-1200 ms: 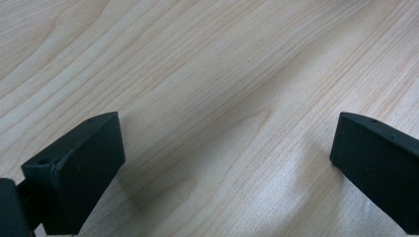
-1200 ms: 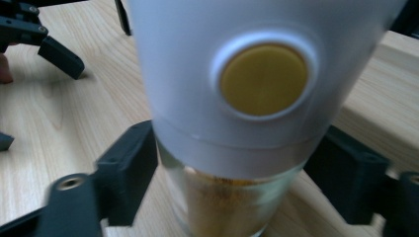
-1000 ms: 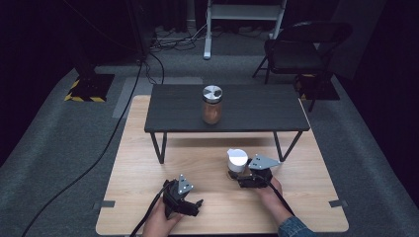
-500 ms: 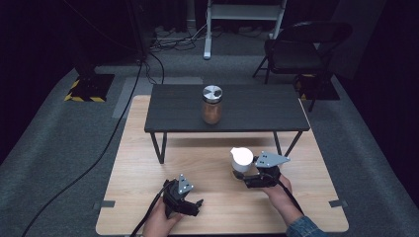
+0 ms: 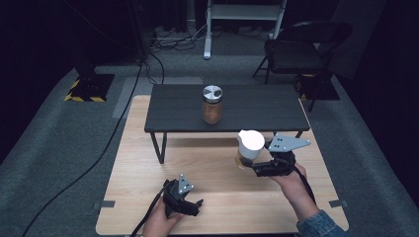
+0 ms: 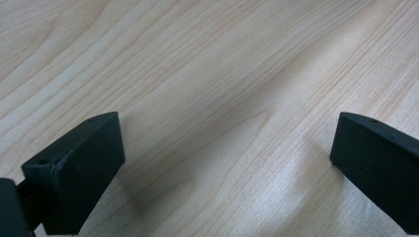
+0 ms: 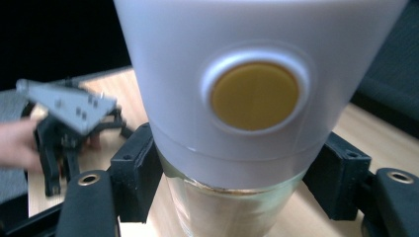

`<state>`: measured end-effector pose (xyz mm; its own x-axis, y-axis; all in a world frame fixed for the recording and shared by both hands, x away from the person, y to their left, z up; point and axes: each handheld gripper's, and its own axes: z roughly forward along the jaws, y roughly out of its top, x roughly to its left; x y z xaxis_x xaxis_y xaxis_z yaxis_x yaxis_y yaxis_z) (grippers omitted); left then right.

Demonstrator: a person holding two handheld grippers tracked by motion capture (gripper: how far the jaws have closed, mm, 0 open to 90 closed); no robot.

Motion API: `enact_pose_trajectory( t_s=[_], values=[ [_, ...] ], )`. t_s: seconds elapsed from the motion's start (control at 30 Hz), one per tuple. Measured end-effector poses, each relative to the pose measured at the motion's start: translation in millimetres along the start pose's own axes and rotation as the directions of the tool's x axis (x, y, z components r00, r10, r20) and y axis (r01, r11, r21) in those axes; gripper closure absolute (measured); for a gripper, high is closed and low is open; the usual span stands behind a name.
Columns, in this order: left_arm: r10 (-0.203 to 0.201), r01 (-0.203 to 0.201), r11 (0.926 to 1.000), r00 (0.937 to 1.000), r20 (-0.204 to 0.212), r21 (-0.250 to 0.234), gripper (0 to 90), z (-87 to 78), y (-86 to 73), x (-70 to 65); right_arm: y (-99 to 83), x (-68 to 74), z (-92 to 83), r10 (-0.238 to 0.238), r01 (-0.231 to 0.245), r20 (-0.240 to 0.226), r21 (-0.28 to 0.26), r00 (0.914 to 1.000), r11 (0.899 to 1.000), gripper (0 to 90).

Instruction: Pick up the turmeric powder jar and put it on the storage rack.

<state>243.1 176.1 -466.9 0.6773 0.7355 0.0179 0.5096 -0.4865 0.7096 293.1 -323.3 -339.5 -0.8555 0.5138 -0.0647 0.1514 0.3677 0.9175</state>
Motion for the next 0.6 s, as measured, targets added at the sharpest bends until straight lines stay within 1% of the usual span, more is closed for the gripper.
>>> enact_pose_trajectory(
  t_s=[0.07, 0.1, 0.13, 0.17, 0.23, 0.27, 0.3, 0.43, 0.47, 0.5, 0.53, 0.57, 0.6],
  values=[
    [0.0, 0.0, 1.0, 1.0, 0.0, 0.0, 0.1, 0.0, 0.0, 0.0, 12.7, -2.1, -7.4, 0.011, -0.01, 0.013, -0.019, 0.9999, 1.0, 30.1],
    [0.0, 0.0, 1.0, 1.0, 0.0, 0.0, 0.1, 0.0, 0.0, 0.0, 23.5, -3.5, -13.0, 0.012, -0.011, 0.023, -0.032, 0.9997, 0.999, 30.1],
    [0.0, 0.0, 1.0, 1.0, 0.0, 0.0, 0.1, 0.0, 0.0, 0.0, 29.9, -4.1, -16.1, 0.013, -0.011, 0.028, -0.038, 0.9995, 0.999, 30.1],
    [0.0, 0.0, 1.0, 1.0, 0.0, 0.001, 0.1, 0.0, 0.1, -0.1, 29.9, -4.1, -16.1, 0.013, -0.011, 0.028, -0.038, 0.9995, 0.999, 30.1],
    [0.0, 0.0, 1.0, 1.0, -0.001, 0.001, 0.1, -0.1, 0.2, -0.1, 45.1, -4.4, -21.8, 0.005, -0.002, 0.041, -0.048, 0.9991, 0.999, 30.2],
    [0.0, 0.0, 1.0, 1.0, -0.001, 0.0, 0.1, 0.0, 0.0, -0.1, 55.4, -4.5, -25.0, -0.005, 0.008, 0.057, -0.057, 0.9984, 0.998, 30.2],
    [0.0, 0.0, 1.0, 1.0, -0.001, 0.001, 0.1, 0.0, 0.1, -0.1, 61.6, -5.9, -26.0, -0.003, 0.007, 0.066, -0.064, 0.9978, 0.998, 30.2],
    [-0.003, 0.003, 1.0, 1.0, 0.003, -0.005, 0.1, 0.4, -0.5, 0.0, 78.8, -11.3, -22.0, 0.01, -0.004, 0.104, -0.058, 0.9945, 0.998, 30.2],
    [-0.003, 0.003, 1.0, 1.0, 0.003, -0.005, 0.1, 0.4, -0.5, 0.0, 78.8, -11.3, -22.0, 0.01, -0.004, 0.104, -0.058, 0.9945, 0.998, 30.2],
    [0.0, 0.0, 1.0, 1.0, 0.003, -0.004, 0.1, 0.4, -0.3, 0.2, 83.1, -12.6, -18.8, 0.012, -0.006, 0.122, -0.051, 0.9925, 0.999, 30.1],
    [-0.001, 0.001, 1.0, 1.0, 0.003, -0.004, 0.1, 0.4, -0.4, 0.2, 87.3, -15.3, -12.2, 0.018, -0.012, 0.149, -0.043, 0.9886, 0.999, 30.1],
    [-0.001, 0.001, 1.0, 1.0, 0.003, -0.005, 0.1, 0.5, -0.5, 0.1, 87.3, -15.3, -12.2, 0.018, -0.012, 0.149, -0.043, 0.9886, 0.999, 30.1],
    [-0.001, 0.001, 1.0, 1.0, 0.001, -0.004, 0.1, 0.5, -0.2, -0.2, 88.0, -15.7, -8.1, 0.019, -0.013, 0.169, -0.04, 0.9855, 0.999, 30.1]
  ],
)
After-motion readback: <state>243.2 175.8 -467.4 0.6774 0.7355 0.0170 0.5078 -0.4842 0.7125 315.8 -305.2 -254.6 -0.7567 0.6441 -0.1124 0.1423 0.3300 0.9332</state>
